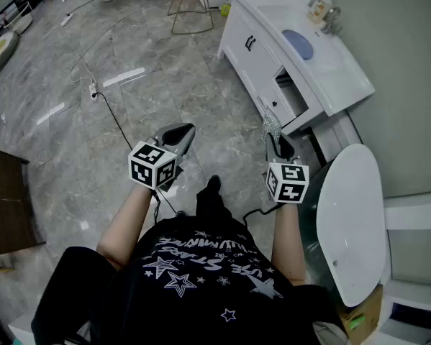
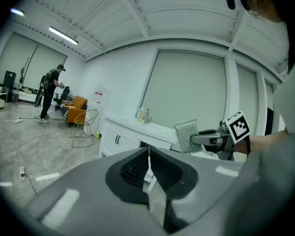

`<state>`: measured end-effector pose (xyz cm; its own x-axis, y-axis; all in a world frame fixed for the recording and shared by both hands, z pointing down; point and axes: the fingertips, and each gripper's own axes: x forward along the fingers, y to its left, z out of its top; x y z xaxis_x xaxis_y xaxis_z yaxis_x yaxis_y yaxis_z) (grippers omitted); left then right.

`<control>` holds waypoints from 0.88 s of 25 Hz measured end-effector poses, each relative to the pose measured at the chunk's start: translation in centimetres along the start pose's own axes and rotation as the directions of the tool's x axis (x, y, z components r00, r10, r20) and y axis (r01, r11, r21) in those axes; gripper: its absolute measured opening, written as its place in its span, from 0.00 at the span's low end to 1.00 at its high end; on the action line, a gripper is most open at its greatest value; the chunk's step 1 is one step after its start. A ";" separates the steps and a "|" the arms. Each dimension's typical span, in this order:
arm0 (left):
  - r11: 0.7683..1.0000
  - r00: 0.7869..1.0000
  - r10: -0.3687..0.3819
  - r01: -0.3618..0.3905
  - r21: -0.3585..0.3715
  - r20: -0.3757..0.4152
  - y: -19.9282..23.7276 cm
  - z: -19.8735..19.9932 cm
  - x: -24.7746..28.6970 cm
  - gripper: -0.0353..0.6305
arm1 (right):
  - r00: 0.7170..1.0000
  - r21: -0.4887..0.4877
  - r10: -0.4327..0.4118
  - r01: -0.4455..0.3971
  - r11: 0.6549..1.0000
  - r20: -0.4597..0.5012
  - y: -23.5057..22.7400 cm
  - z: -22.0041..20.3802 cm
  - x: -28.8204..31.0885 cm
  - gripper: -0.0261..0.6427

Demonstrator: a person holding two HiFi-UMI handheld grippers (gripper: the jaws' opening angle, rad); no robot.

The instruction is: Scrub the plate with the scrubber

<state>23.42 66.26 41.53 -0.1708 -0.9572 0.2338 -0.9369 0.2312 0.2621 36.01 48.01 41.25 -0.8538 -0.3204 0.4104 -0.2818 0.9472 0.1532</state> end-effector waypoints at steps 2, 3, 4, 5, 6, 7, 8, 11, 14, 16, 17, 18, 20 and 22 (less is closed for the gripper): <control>1.000 1.000 0.006 -0.006 -0.002 -0.005 -0.5 -0.4 -0.3 0.08 | 1.000 0.006 0.004 -0.004 1.000 -0.004 0.2 -0.6 -0.7 0.20; 1.000 1.000 0.008 -0.008 -0.001 -0.007 -0.7 -0.5 -0.5 0.08 | 1.000 0.009 0.005 -0.005 1.000 -0.005 0.3 -0.8 -1.1 0.20; 1.000 1.000 0.008 -0.008 0.002 -0.008 -0.9 -0.5 -0.6 0.08 | 1.000 0.012 0.005 -0.005 1.000 -0.006 0.4 -1.0 -1.4 0.20; 1.000 1.000 0.007 -0.007 0.006 -0.008 -1.0 -0.5 -0.8 0.08 | 1.000 0.014 0.004 -0.004 1.000 -0.006 0.5 -1.2 -1.7 0.20; 1.000 1.000 0.007 -0.007 0.010 -0.010 -1.1 -0.5 -0.9 0.08 | 1.000 0.017 0.004 -0.004 1.000 -0.007 0.7 -1.4 -1.9 0.20; 1.000 1.000 0.009 -0.009 0.013 -0.011 -1.0 -0.5 -1.0 0.08 | 1.000 0.020 0.004 -0.004 1.000 -0.007 1.0 -1.5 -2.0 0.20; 1.000 1.000 0.013 -0.013 0.014 -0.013 -0.9 -0.5 -1.2 0.08 | 1.000 0.023 0.005 -0.004 1.000 -0.009 1.2 -1.7 -2.1 0.20; 1.000 1.000 0.022 -0.022 0.004 -0.017 -0.5 -1.0 -1.7 0.08 | 1.000 0.033 0.004 -0.004 0.999 -0.016 1.9 -2.5 -2.2 0.20; 1.000 0.999 0.023 -0.023 -0.004 -0.028 -0.2 -1.6 -2.3 0.08 | 1.000 0.047 -0.005 0.007 0.999 -0.027 2.2 -3.1 -2.1 0.20; 1.000 0.999 0.024 -0.024 -0.016 -0.032 0.1 -2.0 -2.7 0.08 | 0.999 0.057 -0.011 0.013 0.998 -0.033 2.2 -3.3 -2.0 0.20; 0.999 0.999 0.029 -0.029 -0.026 -0.028 0.3 -2.1 -2.8 0.08 | 0.999 0.060 -0.013 0.015 0.998 -0.035 2.2 -3.3 -2.0 0.20; 0.999 0.999 0.035 -0.036 -0.036 -0.022 0.6 -2.0 -2.7 0.11 | 0.999 0.060 -0.015 0.017 0.998 -0.036 2.1 -3.2 -1.9 0.20; 0.998 0.999 0.045 -0.046 -0.047 -0.013 1.2 -1.7 -2.3 0.19 | 0.999 0.052 -0.014 0.016 0.999 -0.036 1.7 -2.8 -1.5 0.20; 0.998 0.999 0.051 -0.052 -0.048 -0.011 1.7 -1.3 -1.4 0.28 | 0.999 0.044 -0.011 0.013 0.999 -0.037 1.2 -2.6 -0.8 0.20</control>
<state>22.46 68.21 42.90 -0.2152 -0.9422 0.2567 -0.9112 0.2883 0.2944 37.49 49.31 43.45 -0.8338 -0.3312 0.4417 -0.3116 0.9428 0.1187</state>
